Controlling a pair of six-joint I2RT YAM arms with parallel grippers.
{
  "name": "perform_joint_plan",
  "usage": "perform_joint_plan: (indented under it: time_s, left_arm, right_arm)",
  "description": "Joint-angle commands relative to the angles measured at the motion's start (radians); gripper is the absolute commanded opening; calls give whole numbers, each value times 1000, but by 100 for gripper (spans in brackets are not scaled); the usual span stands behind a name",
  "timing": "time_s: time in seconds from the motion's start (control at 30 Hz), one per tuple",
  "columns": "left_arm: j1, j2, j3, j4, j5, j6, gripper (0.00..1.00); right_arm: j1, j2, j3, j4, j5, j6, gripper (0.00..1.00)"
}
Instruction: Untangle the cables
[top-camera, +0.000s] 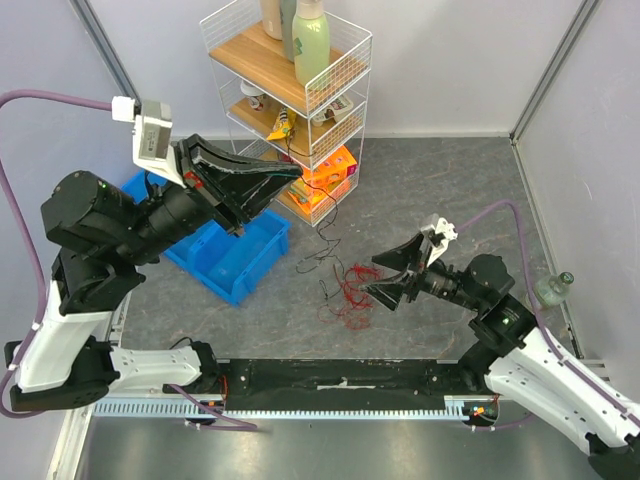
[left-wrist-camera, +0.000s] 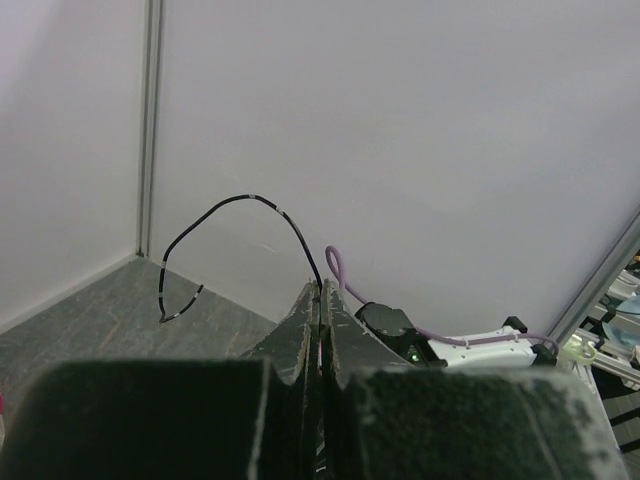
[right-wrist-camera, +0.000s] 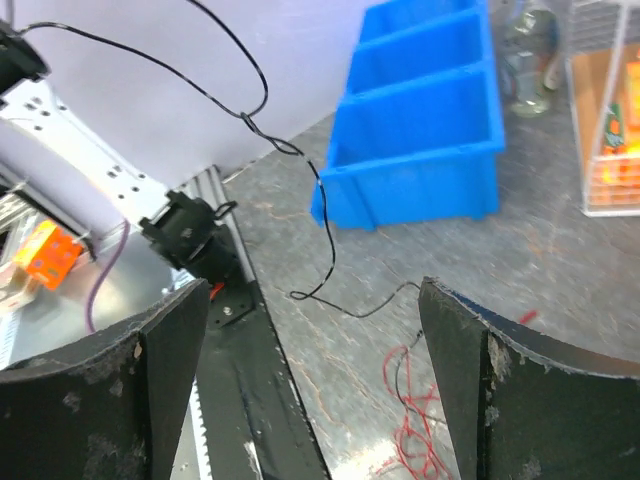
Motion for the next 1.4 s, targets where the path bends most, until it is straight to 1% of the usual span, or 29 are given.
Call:
perform_joint_plan:
  time_s: [0.0, 0.03, 0.13, 0.2, 0.27, 0.3, 0.33, 0.37, 0.4, 0.43, 0.47, 0.5, 0.53, 0.57, 0.6, 0.63, 0.67, 0.73, 0.87, 0.93, 0.97, 1.0, 1.03, 1.07, 1.1, 1.13, 1.2, 1.27, 1.37]
  left_arm:
    - [-4, -32, 4, 34, -16, 37, 2]
    - [-5, -35, 4, 36, -13, 34, 2]
    - [-5, -37, 4, 37, -4, 32, 2]
    - [-4, -40, 3, 36, -3, 31, 2]
    - [-4, -44, -2, 36, -4, 29, 2]
    - [-4, -49, -5, 36, -6, 29, 2]
    - [-5, -52, -8, 36, -9, 29, 1]
    - [-5, -57, -11, 36, -13, 31, 2]
    - [-5, -61, -14, 36, -18, 32, 1]
    - [-5, -67, -17, 34, -29, 37, 2]
    - [-4, -76, -23, 33, -42, 40, 2]
    - [-5, -90, -28, 33, -41, 46, 2]
    - [-5, -102, -37, 33, -85, 49, 2]
    - [-4, -118, -46, 33, -102, 55, 2]
    - [-5, -133, -56, 36, -121, 60, 2]
    - [-5, -147, -68, 41, -133, 65, 2]
    - [-5, -159, -77, 45, -142, 71, 2]
    - [-4, -173, -91, 51, -148, 77, 2]
    - [-5, -178, -96, 60, -153, 80, 2]
    - [-4, -175, -97, 60, -151, 74, 2]
    - [-4, -173, -99, 62, -147, 72, 2]
    - [-5, -172, -100, 62, -139, 69, 2]
    - [-4, -170, -103, 62, -135, 68, 2]
    - [-4, -169, -106, 61, -128, 63, 1]
    - [-4, -169, -111, 62, -125, 62, 2]
    - [-4, -166, -114, 61, -124, 59, 2]
    - [-4, -167, -118, 60, -119, 54, 2]
    - [-4, -164, -122, 62, -118, 49, 2]
    - [-4, -161, -126, 68, -112, 42, 2]
  right_arm:
    - [4, 79, 35, 187, -130, 67, 93]
    - [7, 120, 73, 153, -104, 58, 93]
    - [34, 232, 104, 205, -83, 83, 93]
    - [83, 304, 118, 274, -82, 110, 92]
    - [162, 373, 131, 315, -47, 119, 91]
    - [192, 401, 133, 317, -4, 115, 89]
    - [214, 421, 130, 308, 47, 113, 82]
    - [225, 438, 127, 282, 115, 106, 69]
    - [228, 441, 122, 233, 233, 101, 35]
    - [226, 433, 113, 160, 309, 101, 3]
    - [226, 416, 99, 78, 481, 119, 0]
    - [225, 397, 80, -4, 638, 150, 0]
    - [219, 377, 64, -110, 887, 202, 0]
    - [196, 363, 59, -237, 1047, 258, 0]
    - [153, 357, 61, -343, 1126, 317, 0]
    - [83, 358, 66, -442, 1162, 354, 0]
    - [9, 363, 63, -490, 1141, 350, 0]
    - [-126, 373, 49, -495, 1075, 276, 0]
    - [-200, 409, 46, -516, 1086, 225, 0]
    - [-228, 444, 56, -507, 1043, 204, 0]
    - [-237, 482, 78, -496, 994, 166, 6]
    - [-238, 519, 120, -502, 942, 131, 19]
    - [-237, 551, 157, -505, 873, 83, 36]
    - [-234, 560, 179, -502, 804, 45, 50]
    - [-228, 547, 193, -486, 753, 9, 62]
    - [-211, 519, 204, -469, 698, -29, 68]
    - [-171, 467, 231, -441, 601, -80, 74]
    - [-111, 427, 266, -414, 518, -120, 74]
    - [10, 358, 279, -334, 455, -146, 78]
